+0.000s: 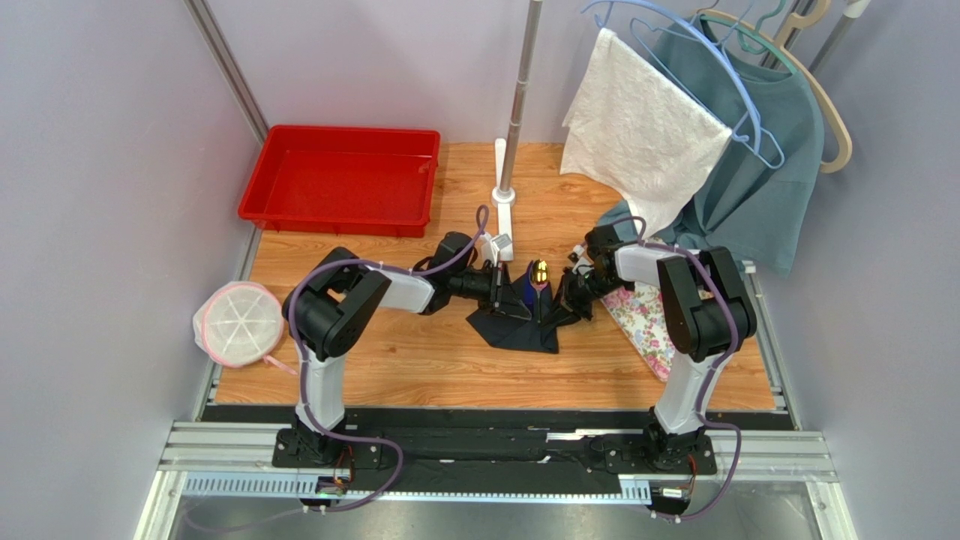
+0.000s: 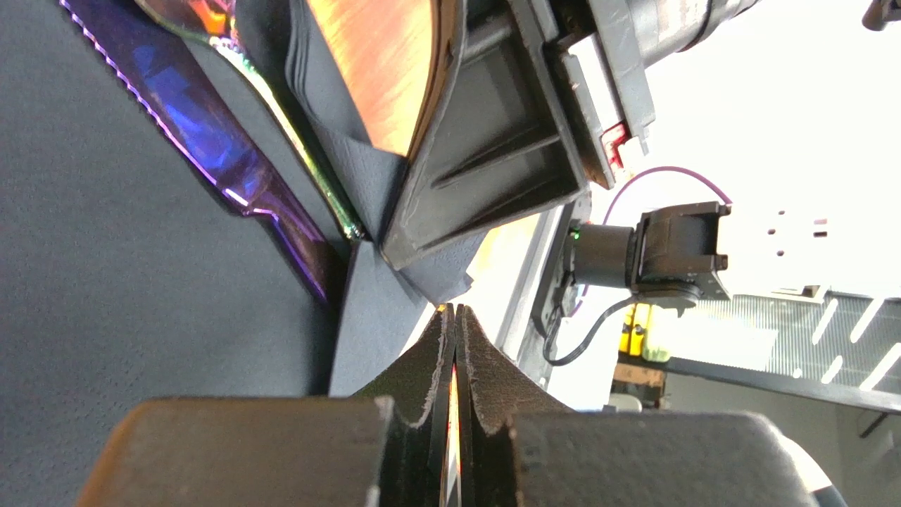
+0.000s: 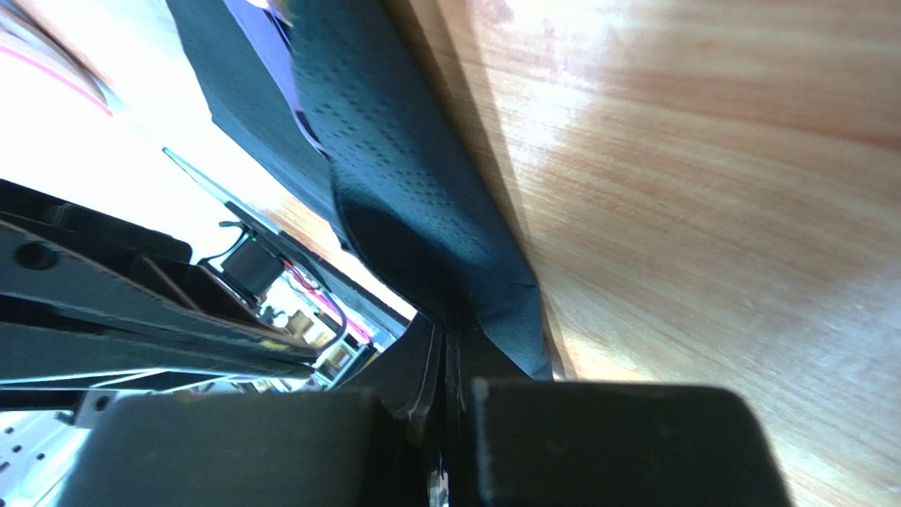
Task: Place the utensils on the paper napkin and roll it up
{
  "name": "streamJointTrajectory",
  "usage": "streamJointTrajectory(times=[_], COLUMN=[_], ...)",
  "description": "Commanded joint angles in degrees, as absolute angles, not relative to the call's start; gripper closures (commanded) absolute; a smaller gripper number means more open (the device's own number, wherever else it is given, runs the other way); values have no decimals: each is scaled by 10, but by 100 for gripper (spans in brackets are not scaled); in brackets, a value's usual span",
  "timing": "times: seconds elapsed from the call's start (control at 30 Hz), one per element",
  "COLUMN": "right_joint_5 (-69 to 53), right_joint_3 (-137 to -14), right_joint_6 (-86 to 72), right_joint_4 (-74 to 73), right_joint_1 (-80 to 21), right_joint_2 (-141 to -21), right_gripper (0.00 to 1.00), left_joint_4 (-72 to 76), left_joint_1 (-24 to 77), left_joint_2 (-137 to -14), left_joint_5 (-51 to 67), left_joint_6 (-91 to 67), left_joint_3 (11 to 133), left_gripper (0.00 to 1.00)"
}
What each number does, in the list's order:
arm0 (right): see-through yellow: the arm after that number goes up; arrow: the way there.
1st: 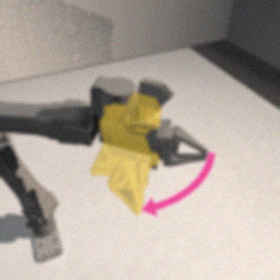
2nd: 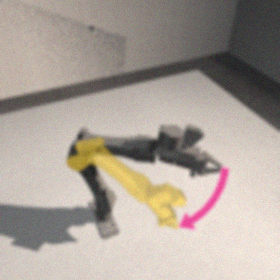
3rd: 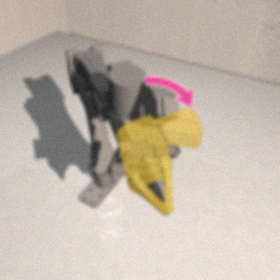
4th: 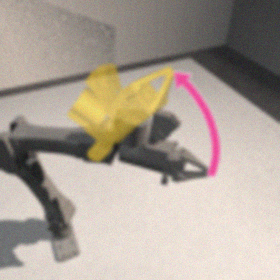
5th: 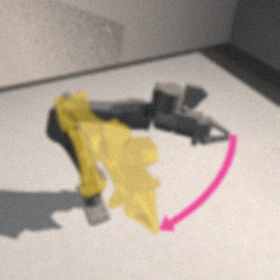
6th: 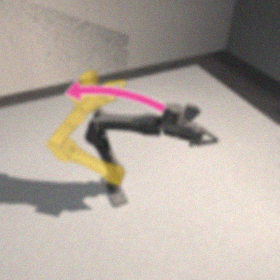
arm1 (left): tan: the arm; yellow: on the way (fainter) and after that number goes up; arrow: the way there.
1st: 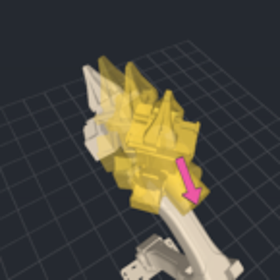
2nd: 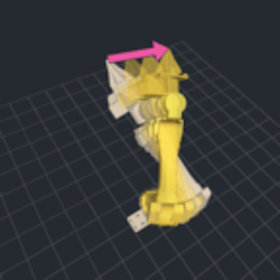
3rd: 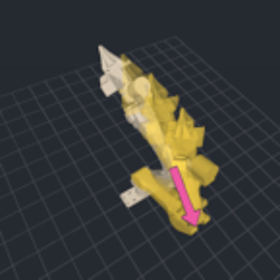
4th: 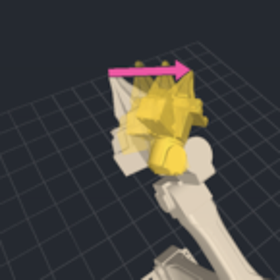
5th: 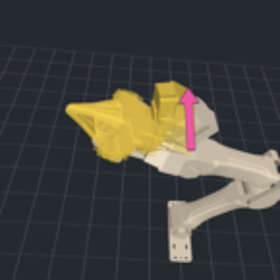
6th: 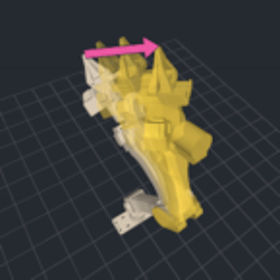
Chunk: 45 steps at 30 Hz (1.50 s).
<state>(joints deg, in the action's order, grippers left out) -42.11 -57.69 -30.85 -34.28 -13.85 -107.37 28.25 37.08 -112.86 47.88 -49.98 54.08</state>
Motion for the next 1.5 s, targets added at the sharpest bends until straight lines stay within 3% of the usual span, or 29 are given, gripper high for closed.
streamJointTrajectory(times=[0.0, 0.23, 1.1, 1.47], right_joint_5=[-412, -411, -410, -415], right_joint_3=[-569, -565, -563, -568], right_joint_6=[-351, -374, -475, -453], right_joint_4=[-305, -305, -256, -300], right_joint_1=[-141, -141, -184, -183], right_joint_2=[-1042, -1028, -1029, -1007], right_gripper=[100, 100, 100, 100], left_joint_4=[250, 212, 178, 171], left_joint_1=[369, 368, 369, 369], left_joint_2=[-1124, -1163, -1186, -1183], left_joint_5=[476, 458, 440, 433], left_joint_6=[-471, -443, -426, -424], left_joint_3=[532, 547, 567, 565], left_gripper=[96, 100, 100, 100])
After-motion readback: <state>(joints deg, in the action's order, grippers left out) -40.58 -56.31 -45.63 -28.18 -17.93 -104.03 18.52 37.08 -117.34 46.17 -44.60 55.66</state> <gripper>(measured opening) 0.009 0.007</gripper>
